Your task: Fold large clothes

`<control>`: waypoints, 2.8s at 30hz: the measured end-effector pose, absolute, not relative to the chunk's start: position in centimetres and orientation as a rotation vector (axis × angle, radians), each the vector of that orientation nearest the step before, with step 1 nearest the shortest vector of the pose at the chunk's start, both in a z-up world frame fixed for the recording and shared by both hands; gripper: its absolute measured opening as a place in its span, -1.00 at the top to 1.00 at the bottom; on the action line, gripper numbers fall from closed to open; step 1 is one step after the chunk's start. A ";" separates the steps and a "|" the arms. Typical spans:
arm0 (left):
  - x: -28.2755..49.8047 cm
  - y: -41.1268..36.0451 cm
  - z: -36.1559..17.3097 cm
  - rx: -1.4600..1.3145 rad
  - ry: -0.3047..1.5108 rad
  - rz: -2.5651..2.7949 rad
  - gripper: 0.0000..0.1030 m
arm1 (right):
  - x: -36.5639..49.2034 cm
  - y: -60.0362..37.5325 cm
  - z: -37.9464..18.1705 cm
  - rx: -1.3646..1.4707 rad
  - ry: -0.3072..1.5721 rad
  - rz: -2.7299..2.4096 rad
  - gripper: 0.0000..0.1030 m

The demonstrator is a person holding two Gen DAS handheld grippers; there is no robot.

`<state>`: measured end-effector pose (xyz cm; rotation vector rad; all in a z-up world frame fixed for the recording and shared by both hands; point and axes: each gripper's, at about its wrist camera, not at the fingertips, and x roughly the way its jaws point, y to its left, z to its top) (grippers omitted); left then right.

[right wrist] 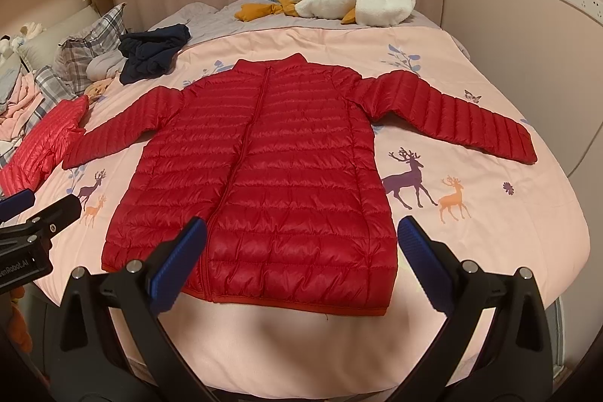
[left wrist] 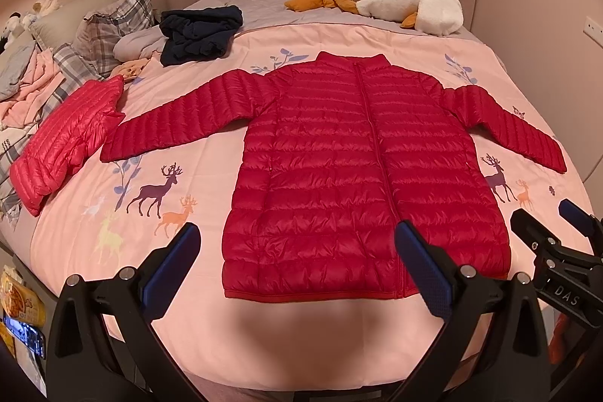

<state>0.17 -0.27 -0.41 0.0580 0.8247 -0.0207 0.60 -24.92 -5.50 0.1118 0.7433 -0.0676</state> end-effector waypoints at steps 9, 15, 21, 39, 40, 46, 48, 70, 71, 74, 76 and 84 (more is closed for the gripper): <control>0.2 -0.5 -0.6 0.065 0.826 -0.024 -0.97 | 0.5 -25.0 -5.5 0.113 0.743 -0.068 -0.96; 0.2 -0.6 -0.6 0.068 0.828 -0.025 -0.97 | 0.6 -24.9 -5.5 0.113 0.744 -0.067 -0.96; 0.2 -0.7 -0.7 0.071 0.828 -0.027 -0.97 | 0.5 -24.8 -5.6 0.113 0.745 -0.067 -0.96; 0.2 -0.8 -0.7 0.073 0.827 -0.026 -0.97 | 0.4 -24.8 -5.5 0.116 0.741 -0.066 -0.96; 0.2 -0.8 -0.7 0.073 0.827 -0.025 -0.97 | 0.4 -24.8 -5.5 0.117 0.741 -0.066 -0.96; 0.2 -0.8 -0.8 0.075 0.828 -0.025 -0.97 | 0.4 -24.8 -5.5 0.117 0.742 -0.066 -0.96; 0.2 -0.8 -0.8 0.075 0.828 -0.025 -0.97 | 0.5 -24.7 -5.5 0.115 0.742 -0.067 -0.96; 7.0 10.5 -8.7 -0.448 0.940 0.022 -0.97 | 1.7 -26.2 -7.2 0.290 0.692 0.022 -0.96; 7.6 11.7 -9.3 -0.499 0.939 0.032 -0.97 | 2.0 -26.2 -7.4 0.285 0.701 0.022 -0.96; 9.6 16.9 -11.7 -0.745 0.916 0.067 -0.97 | 3.0 -26.0 -8.3 0.271 0.727 0.027 -0.96; 10.6 19.9 -12.9 -0.879 0.882 0.090 -0.97 | 3.6 -25.8 -8.9 0.260 0.741 0.030 -0.96; 17.0 29.2 -14.2 -0.971 0.760 0.235 -0.97 | 6.4 -24.8 -10.4 0.213 0.782 0.033 -0.96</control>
